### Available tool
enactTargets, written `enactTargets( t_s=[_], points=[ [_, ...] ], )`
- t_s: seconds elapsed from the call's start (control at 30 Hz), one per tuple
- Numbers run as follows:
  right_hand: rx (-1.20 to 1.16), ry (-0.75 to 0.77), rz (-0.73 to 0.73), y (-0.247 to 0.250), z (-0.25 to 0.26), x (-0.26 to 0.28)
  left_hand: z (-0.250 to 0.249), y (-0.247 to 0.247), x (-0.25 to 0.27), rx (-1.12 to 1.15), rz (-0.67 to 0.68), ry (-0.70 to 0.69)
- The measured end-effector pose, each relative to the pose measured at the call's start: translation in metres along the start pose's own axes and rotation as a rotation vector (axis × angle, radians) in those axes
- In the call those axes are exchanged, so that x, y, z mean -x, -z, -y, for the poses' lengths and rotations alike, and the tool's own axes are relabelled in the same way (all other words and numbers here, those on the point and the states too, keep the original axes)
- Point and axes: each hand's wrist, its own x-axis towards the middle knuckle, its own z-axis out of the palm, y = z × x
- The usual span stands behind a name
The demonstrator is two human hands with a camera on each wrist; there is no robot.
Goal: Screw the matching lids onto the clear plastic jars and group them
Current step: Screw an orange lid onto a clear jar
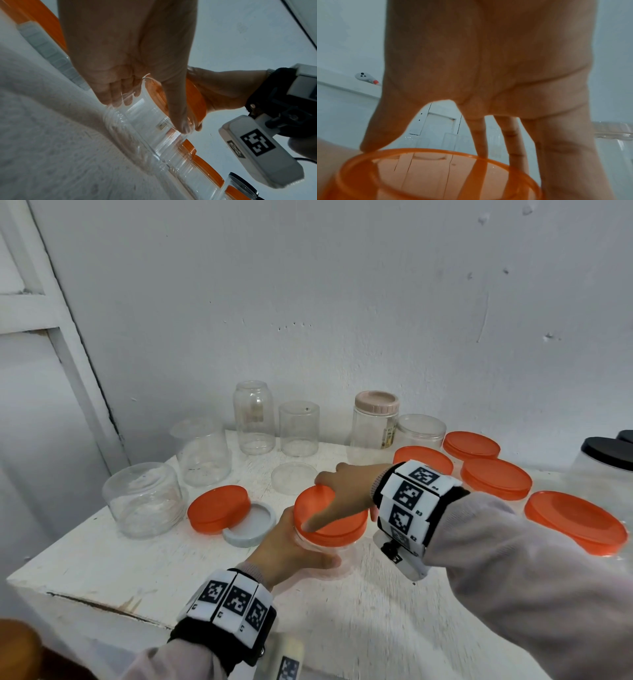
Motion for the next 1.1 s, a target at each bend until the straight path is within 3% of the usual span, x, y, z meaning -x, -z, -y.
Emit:
enactTargets(
  t_s=[0.27,0.53,0.73,0.97,1.1],
  points=[
    [0.001,0.105,0.045,0.001,0.001,-0.003,0.002,0.0,-0.001,0.001,-0.008,0.028],
    [0.052,-0.008,0.009,-0.003,0.003,-0.003,0.002,0.0,0.001,0.048,0.027,-0.038],
    [-0.029,0.137,0.057,0.0,0.001,-0.004,0.001,-0.001,-0.001,-0.001,-0.012,-0.01],
    [-0.052,-0.019,-0.061,-0.013,0.002,-0.008,0.005,0.001,-0.002,0.0,0.013,-0.059],
    [-0.072,0.009,-0.003,-0.008,-0.004,-0.004,0.007,0.0,-0.005,0.02,-0.007,-0.014]
  ],
)
